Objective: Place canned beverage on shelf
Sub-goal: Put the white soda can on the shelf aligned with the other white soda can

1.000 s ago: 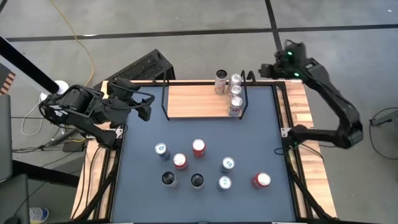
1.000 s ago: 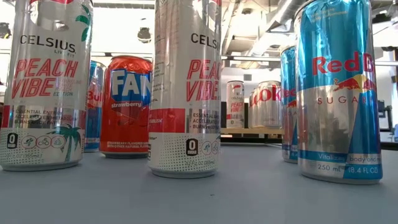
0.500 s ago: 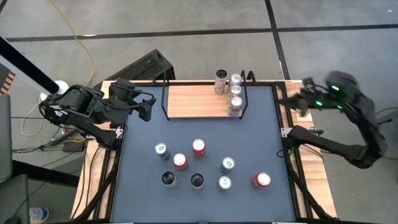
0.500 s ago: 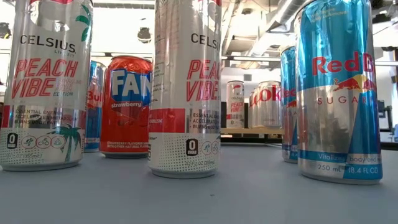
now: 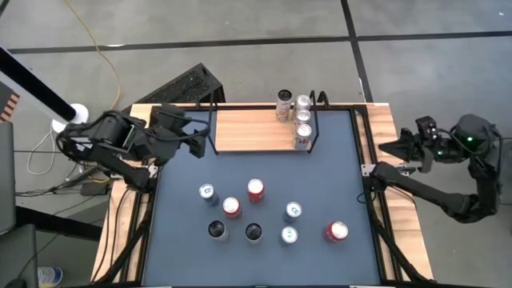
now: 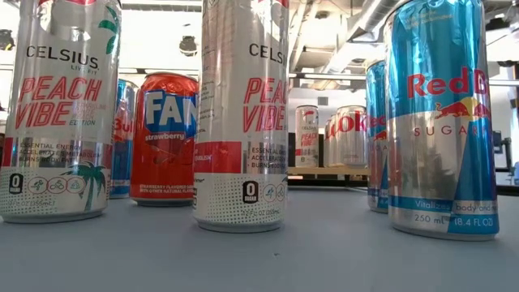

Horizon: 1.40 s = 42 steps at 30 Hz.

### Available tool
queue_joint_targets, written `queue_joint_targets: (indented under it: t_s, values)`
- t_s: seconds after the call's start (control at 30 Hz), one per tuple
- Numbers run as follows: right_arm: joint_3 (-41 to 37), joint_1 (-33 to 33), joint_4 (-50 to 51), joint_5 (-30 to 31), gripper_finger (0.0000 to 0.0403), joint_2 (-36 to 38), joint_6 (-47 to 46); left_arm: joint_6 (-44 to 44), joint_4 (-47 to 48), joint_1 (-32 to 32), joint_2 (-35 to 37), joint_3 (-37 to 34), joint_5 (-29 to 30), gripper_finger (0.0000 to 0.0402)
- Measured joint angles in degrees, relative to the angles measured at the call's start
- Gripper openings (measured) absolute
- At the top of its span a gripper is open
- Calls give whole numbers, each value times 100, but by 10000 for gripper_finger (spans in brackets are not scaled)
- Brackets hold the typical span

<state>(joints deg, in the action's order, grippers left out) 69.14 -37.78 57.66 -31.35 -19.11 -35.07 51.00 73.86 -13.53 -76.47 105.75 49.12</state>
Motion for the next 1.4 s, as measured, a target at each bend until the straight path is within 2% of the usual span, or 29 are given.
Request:
queue_joint_targets:
  t_s: [0.17, 0.3, 0.37, 0.53, 0.7, 0.83, 0.97, 1.13, 1.3, 1.4]
  values:
    - [14, -111, -868, -162, 89, -210, 236, -206, -255, 108, -45, -2, -218, 332]
    - [13, -138, -1975, -1016, 125, -654, 209, -815, -684, 104, 51, -2, -217, 332]
    - [25, -138, -2416, -1436, 140, -930, 166, -1171, -903, 104, 98, 0, -398, 332]
    - [109, -20, -2203, -1927, 150, -1697, 332, -1540, -1027, 103, 257, 0, -847, 332]
    - [109, 690, -1945, -1906, 135, -2489, 542, -1661, -989, 104, 495, 0, -1010, 332]
    - [147, 1656, -2190, -1320, 129, -3141, 690, -1739, -994, 104, 702, 0, -1038, 332]
    - [543, 2494, -1969, -675, 128, -3909, 883, -1737, -992, 104, 856, 0, -1132, 332]
    - [1502, 3384, -726, 369, 128, -4896, 1231, -1742, -736, 100, 963, 0, -1492, 332]
    - [2685, 4176, 716, 1517, 128, -5928, 1535, -1785, -499, 91, 977, 0, -2119, 332]
    - [3308, 4481, 980, 1911, 128, -6441, 1415, -1890, -478, 28, 977, 0, -2324, 332]
